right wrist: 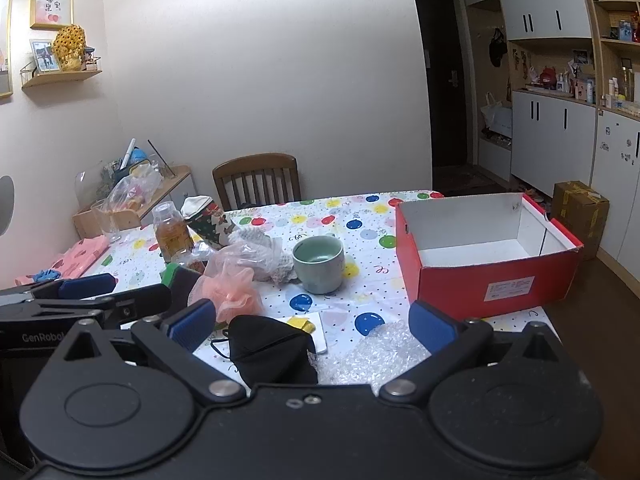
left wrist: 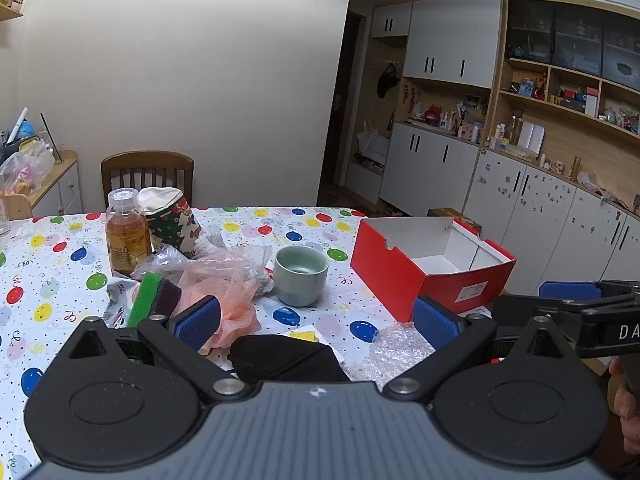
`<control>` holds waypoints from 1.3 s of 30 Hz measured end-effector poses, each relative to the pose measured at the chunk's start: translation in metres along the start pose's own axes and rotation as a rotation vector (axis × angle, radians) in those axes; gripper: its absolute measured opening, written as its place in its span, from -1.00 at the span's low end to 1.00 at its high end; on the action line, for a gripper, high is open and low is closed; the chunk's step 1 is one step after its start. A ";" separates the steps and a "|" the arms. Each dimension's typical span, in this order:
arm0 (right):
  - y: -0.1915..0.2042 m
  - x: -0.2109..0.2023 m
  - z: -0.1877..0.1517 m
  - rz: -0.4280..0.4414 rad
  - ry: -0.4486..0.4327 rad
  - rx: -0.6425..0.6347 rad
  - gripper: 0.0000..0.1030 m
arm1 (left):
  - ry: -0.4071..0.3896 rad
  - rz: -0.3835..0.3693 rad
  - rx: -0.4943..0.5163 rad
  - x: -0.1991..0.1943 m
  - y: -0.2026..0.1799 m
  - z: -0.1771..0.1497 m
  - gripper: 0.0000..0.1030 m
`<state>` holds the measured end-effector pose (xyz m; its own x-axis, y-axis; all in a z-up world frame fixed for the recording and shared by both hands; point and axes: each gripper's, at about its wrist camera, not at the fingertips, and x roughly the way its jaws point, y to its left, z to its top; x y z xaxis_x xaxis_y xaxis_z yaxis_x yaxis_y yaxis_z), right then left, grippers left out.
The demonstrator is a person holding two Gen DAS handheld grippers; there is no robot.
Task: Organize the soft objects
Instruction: 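Move both tools toward the bubble wrap and black mask on the table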
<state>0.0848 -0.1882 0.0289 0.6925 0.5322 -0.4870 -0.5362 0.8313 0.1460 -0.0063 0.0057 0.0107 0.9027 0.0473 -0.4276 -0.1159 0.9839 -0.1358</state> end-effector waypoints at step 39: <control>0.002 0.022 0.003 -0.027 0.058 -0.014 0.95 | 0.001 -0.120 -0.034 0.017 0.013 0.000 1.00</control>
<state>0.1003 -0.1743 0.0214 0.6775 0.4993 -0.5400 -0.5252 0.8425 0.1201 0.0077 0.0194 0.0013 0.9104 -0.0706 -0.4076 -0.0209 0.9762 -0.2158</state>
